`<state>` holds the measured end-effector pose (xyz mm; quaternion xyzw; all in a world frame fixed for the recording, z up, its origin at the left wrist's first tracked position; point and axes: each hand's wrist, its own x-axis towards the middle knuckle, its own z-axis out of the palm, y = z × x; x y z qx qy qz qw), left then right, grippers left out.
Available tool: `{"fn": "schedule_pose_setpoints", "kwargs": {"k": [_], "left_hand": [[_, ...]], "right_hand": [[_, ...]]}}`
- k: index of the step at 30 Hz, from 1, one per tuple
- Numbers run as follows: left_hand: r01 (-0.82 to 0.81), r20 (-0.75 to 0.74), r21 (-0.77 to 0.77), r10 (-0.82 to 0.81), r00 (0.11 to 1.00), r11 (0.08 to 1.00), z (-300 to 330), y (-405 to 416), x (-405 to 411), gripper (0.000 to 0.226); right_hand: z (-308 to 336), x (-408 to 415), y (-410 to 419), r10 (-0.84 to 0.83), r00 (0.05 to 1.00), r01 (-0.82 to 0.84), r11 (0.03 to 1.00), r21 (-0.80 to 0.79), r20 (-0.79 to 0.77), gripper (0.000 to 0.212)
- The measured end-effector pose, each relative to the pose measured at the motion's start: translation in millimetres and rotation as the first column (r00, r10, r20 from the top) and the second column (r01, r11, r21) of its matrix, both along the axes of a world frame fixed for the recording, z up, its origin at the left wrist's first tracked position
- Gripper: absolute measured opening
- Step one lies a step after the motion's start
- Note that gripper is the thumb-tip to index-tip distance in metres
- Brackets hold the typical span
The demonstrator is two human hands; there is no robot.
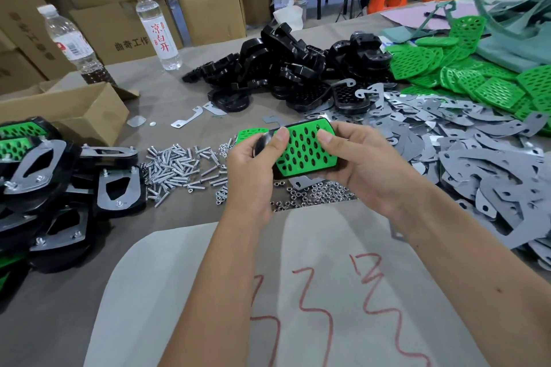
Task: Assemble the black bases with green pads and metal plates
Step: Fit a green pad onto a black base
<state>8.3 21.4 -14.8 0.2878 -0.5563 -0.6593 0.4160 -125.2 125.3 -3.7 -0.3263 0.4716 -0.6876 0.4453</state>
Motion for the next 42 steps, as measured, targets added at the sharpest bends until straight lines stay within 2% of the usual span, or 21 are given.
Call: {"fn": "schedule_pose_setpoints", "kwargs": {"k": [3, 7, 9, 12, 14, 16, 19, 22, 25, 28, 31, 34, 42], "left_hand": [[-0.023, 0.037, -0.035, 0.024, 0.999, 0.999, 2, 2, -1, 0.019], [-0.057, 0.051, 0.069, 0.054, 0.997, 0.996, 3, 6, -4, 0.006], [-0.111, 0.077, 0.084, 0.105, 0.992, 0.99, 1, 7, -7, 0.013], [-0.147, 0.096, 0.063, 0.141, 0.985, 0.987, -1, 7, -9, 0.012], [-0.143, 0.088, 0.103, 0.134, 0.987, 0.984, 1, 6, -8, 0.013], [-0.116, 0.067, 0.158, 0.107, 0.992, 0.981, 2, 5, -7, 0.012], [-0.128, 0.05, 0.143, 0.122, 0.991, 0.981, 3, 4, -6, 0.013], [-0.165, 0.046, 0.141, 0.16, 0.986, 0.976, 3, 1, -7, 0.016], [-0.168, 0.068, 0.144, 0.159, 0.985, 0.975, 2, 2, -6, 0.017], [-0.086, 0.131, 0.166, 0.064, 0.989, 0.982, 3, 0, -1, 0.019], [-0.039, 0.197, 0.031, 0.032, 0.98, 0.999, 2, -3, 1, 0.015], [-0.015, 0.199, -0.154, 0.046, 0.979, 0.988, 1, -3, 0, 0.016], [0.13, 0.208, -0.217, -0.085, 0.975, 0.967, 2, -12, 9, 0.016]], "right_hand": [[-2, 2, -2, -0.051, 0.999, 0.051, 0.999, -0.017, -0.001, 0.032], [-5, 6, -7, -0.132, 0.985, 0.135, 0.991, 0.02, -0.108, 0.026], [-7, 9, -8, -0.155, 0.975, 0.163, 0.986, 0.039, -0.161, 0.024], [-7, 13, -9, -0.173, 0.964, 0.183, 0.982, 0.037, -0.201, 0.019], [-8, 12, -9, -0.164, 0.965, 0.174, 0.984, 0.032, -0.204, 0.017], [-8, 9, -9, -0.105, 0.978, 0.114, 0.993, 0.037, -0.183, 0.021], [-7, 1, -8, 0.025, 0.995, -0.024, 1.0, 0.021, -0.097, 0.033], [-7, -2, -7, 0.069, 0.996, -0.069, 0.998, 0.01, -0.064, 0.033], [-9, -2, -8, -0.012, 0.989, 0.016, 1.0, 0.024, -0.147, 0.026], [-11, 0, -9, -0.068, 0.961, 0.084, 0.995, 0.046, -0.268, 0.025], [-10, 5, -8, -0.123, 0.905, 0.148, 0.989, 0.03, -0.406, 0.032], [-7, 8, -7, -0.152, 0.894, 0.159, 0.987, -0.018, -0.422, 0.039], [-6, 8, -4, -0.157, 0.844, 0.14, 0.988, -0.071, -0.512, 0.045]]}}
